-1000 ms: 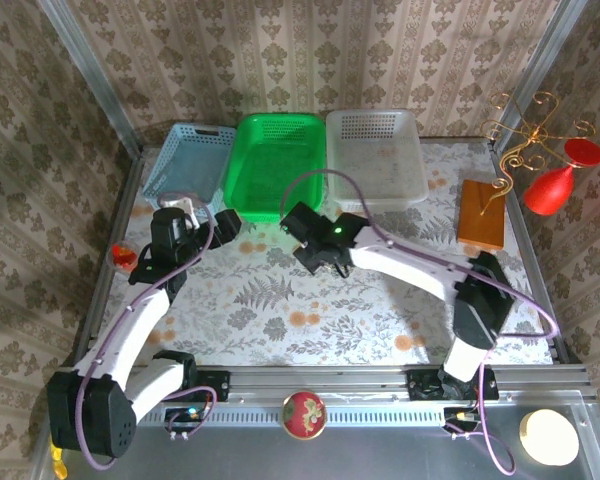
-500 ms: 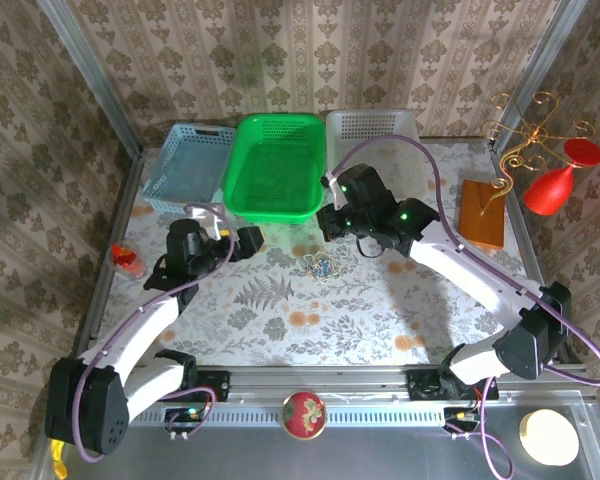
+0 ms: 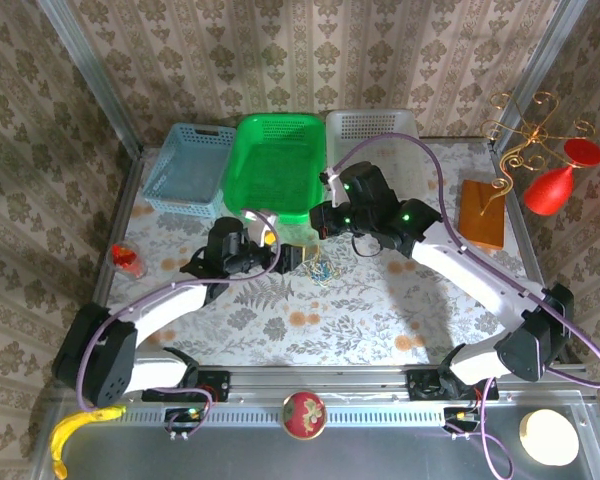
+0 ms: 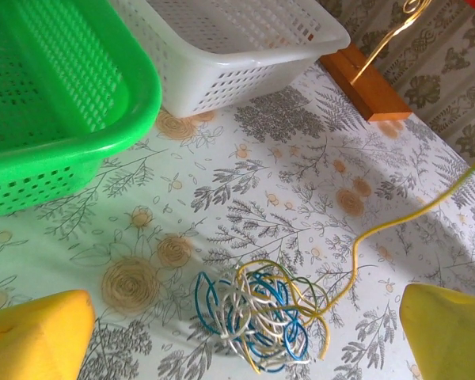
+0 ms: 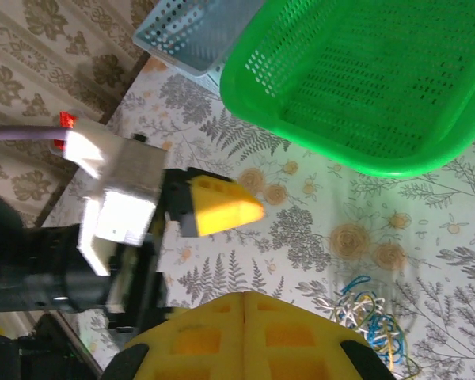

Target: Untangle the cables

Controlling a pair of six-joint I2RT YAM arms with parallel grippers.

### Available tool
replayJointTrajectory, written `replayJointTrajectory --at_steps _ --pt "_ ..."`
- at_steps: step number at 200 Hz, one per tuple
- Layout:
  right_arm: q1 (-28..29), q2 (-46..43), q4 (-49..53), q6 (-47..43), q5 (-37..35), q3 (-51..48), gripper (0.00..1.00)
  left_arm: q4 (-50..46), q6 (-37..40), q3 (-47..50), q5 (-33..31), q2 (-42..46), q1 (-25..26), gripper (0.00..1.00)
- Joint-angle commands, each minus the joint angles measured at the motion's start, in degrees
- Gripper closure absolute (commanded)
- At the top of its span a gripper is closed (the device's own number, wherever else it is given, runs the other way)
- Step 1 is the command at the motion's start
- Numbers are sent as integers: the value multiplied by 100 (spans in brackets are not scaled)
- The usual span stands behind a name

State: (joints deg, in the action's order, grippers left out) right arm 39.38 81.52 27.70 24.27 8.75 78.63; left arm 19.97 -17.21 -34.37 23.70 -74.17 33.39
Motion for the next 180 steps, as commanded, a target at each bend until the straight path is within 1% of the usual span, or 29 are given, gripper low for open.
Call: replayJointTrajectory --at_steps 1,14,33,85,119,139,180 --pt "9 -328 -168 165 201 -10 100 597 238 -334 212 -334 119 0" --pt "9 -346 -170 194 208 -18 100 882 224 -469 427 -613 184 0" --pt "9 -353 -189 218 212 -6 100 1016 143 -737 595 -993 282 0" --pt "9 -435 -174 279 381 206 100 1456 -70 -957 504 -1718 489 2" --pt "8 -565 -134 280 452 488 100 1524 -128 -915 480 -1992 598 7" --pt "0 -658 -78 250 428 675 100 1618 -192 -815 485 -2103 626 12" --pt "-27 -880 18 155 262 934 100 1760 -278 -599 460 -2153 626 12"
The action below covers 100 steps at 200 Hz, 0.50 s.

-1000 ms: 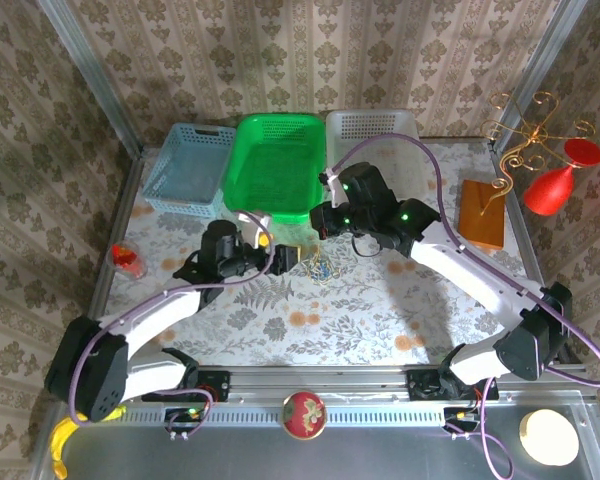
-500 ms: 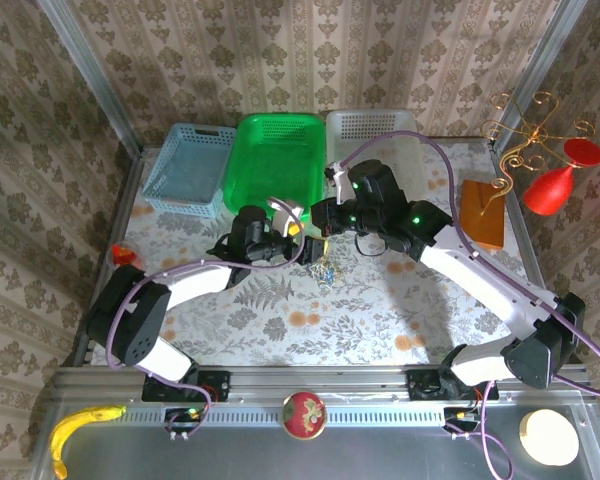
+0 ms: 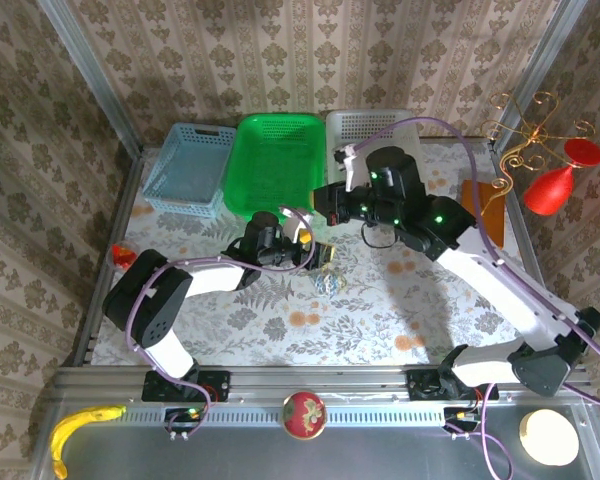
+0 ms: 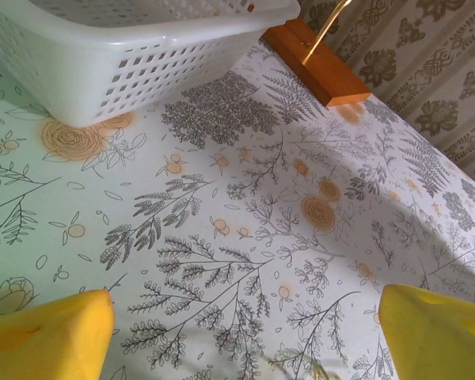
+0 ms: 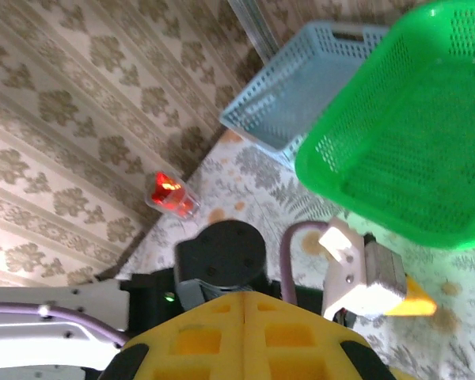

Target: Untangle the cables

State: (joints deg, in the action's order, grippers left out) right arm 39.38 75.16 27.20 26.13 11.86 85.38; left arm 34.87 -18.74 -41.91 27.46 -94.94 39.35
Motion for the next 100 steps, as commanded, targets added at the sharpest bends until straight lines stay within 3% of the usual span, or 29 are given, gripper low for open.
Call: replayJointTrajectory --at_steps 1,100 --pt "-27 -245 67 -34 -50 264 100 268 -123 156 84 -77 29 12" --pt "-752 -372 -13 -58 -225 876 100 5 -6 306 -231 199 16 11"
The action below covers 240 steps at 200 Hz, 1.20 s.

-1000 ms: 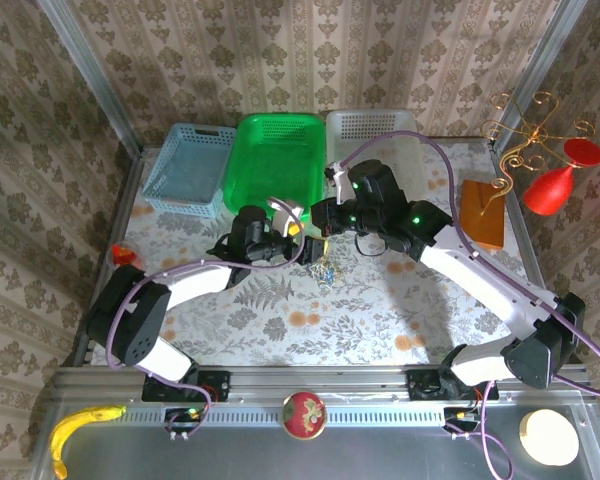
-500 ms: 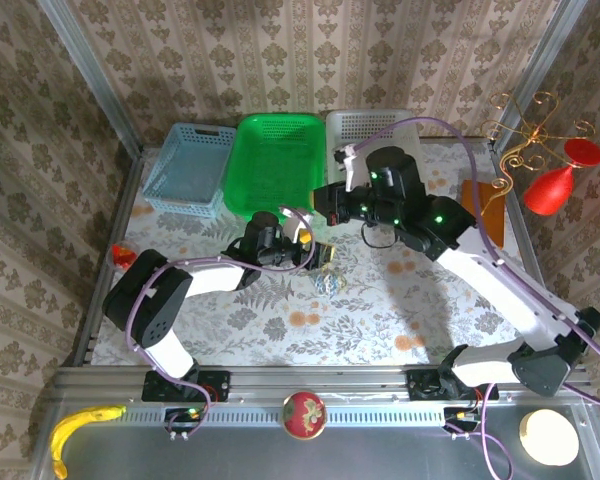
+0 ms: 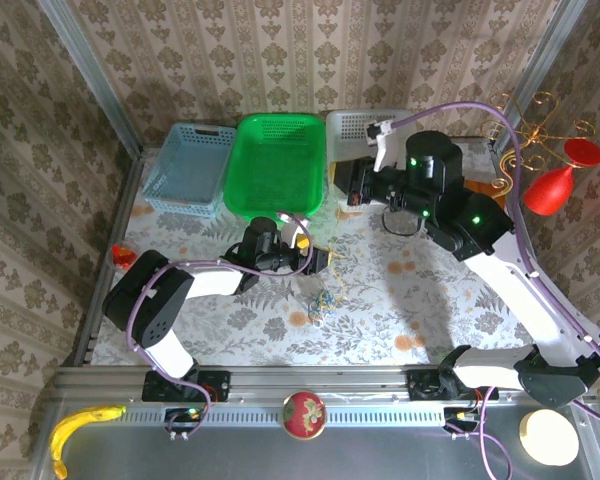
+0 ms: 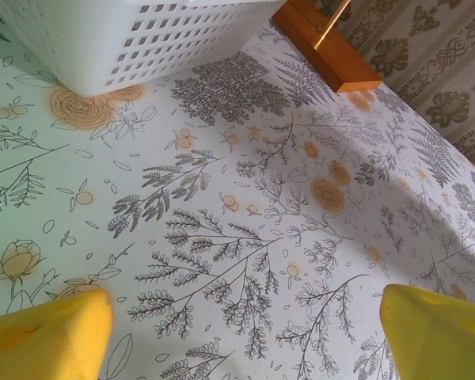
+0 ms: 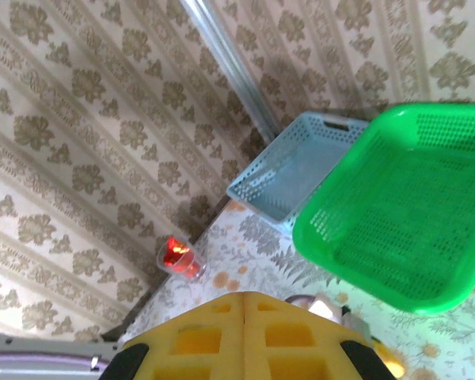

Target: Untangle the cables

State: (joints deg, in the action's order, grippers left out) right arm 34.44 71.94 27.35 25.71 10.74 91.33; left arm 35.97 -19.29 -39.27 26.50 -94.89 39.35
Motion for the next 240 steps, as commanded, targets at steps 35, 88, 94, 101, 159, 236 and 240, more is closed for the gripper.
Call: replayJointTrajectory --at_steps 35,88,94,101,159,236,240 --pt "-683 81 -150 97 -55 715 100 -256 110 33 -180 312 -20 11" --pt "-851 363 -72 161 190 1469 100 -272 94 57 -146 412 -30 10" --pt "-850 368 -70 162 212 1477 100 -302 111 67 -130 456 -32 10" --pt "-851 379 -67 173 247 1467 100 -361 131 85 -128 523 -31 10" --pt "-851 461 -50 157 306 1581 100 -790 224 582 -205 1443 -23 8" --pt "-885 1260 18 -164 -107 2142 100 -1687 284 733 -1208 2718 -38 4" --pt "-892 1311 32 -190 -143 2186 100 -1720 285 728 -1238 2760 -45 4"
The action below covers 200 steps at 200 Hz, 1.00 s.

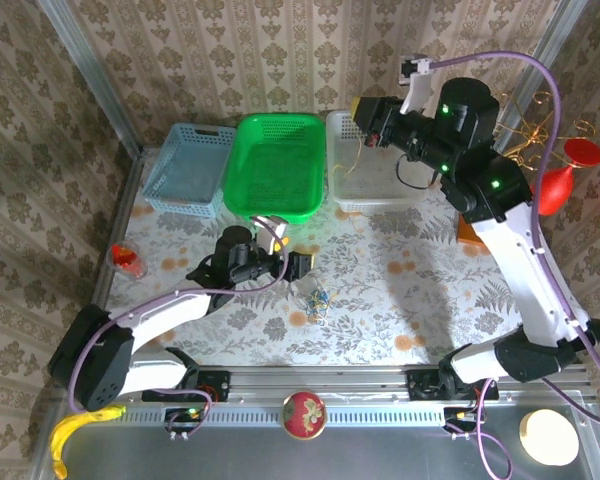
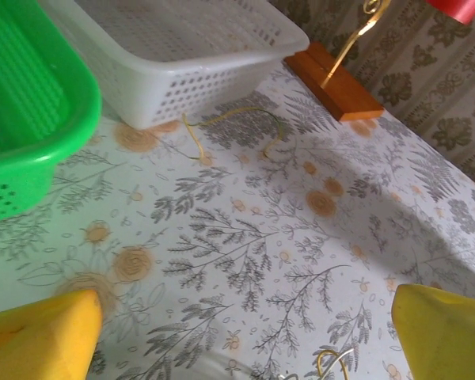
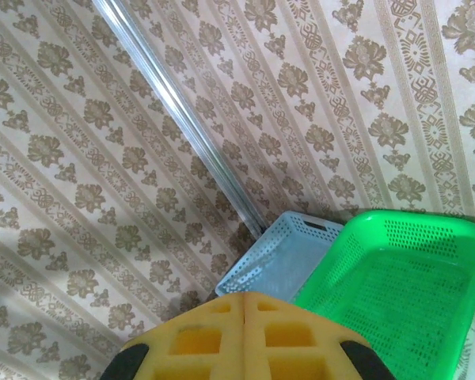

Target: Untangle the cables

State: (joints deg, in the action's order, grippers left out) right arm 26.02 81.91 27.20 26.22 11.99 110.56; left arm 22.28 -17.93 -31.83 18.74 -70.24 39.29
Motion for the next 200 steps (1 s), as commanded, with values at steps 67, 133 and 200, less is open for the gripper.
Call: replayJointTrajectory --at_steps 67,133,200 --pt "-352 1367 -320 -827 -1438 343 100 -718 203 -318 -679 455 -160 0" --pt "-850 3213 -215 -907 -2131 837 100 -989 238 -684 -674 443 -255 0" --pt "-924 3105 -99 -848 -1858 186 47 -931 136 -956 -608 191 -274 0"
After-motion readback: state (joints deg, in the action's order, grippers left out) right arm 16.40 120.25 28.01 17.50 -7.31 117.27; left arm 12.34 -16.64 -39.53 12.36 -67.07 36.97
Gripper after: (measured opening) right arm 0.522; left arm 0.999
